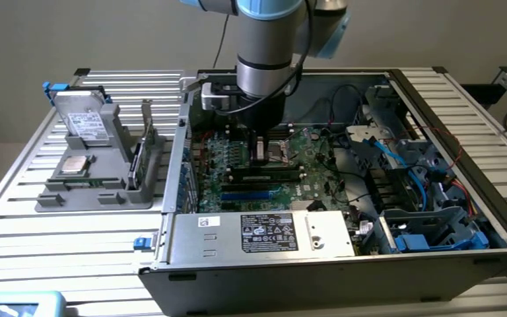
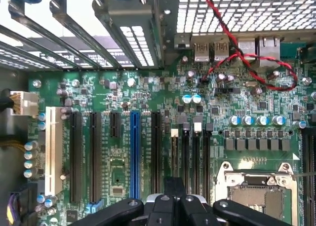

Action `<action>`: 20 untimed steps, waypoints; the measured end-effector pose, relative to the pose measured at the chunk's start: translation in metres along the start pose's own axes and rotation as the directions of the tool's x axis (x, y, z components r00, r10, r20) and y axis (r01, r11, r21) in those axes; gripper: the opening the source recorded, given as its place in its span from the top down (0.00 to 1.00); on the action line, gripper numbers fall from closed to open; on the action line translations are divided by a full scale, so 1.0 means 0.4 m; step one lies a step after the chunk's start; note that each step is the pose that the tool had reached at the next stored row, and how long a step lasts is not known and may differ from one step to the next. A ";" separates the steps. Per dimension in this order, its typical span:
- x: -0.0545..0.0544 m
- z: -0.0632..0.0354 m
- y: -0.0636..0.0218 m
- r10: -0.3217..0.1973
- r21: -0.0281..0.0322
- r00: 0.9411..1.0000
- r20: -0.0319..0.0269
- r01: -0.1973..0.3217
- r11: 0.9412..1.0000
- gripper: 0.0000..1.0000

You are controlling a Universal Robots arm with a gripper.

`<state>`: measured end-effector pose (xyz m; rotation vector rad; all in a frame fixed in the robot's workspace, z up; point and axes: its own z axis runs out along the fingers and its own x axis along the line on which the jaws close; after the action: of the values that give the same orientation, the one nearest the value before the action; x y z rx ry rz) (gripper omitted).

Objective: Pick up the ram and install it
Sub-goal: 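Press down the ram until it locks into place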

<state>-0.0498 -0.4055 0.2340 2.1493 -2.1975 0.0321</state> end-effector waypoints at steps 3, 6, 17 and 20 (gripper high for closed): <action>0.003 -0.023 -0.017 0.000 0.000 1.000 0.000 0.000 1.000 0.89; 0.006 -0.031 -0.040 0.000 0.000 1.000 0.000 0.000 1.000 0.89; 0.015 -0.038 -0.074 0.000 0.000 1.000 0.000 0.000 1.000 0.89; 0.015 -0.038 -0.074 0.000 0.000 1.000 0.000 0.000 1.000 0.89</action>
<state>-0.0200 -0.4110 0.2487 2.1489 -2.1974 0.0322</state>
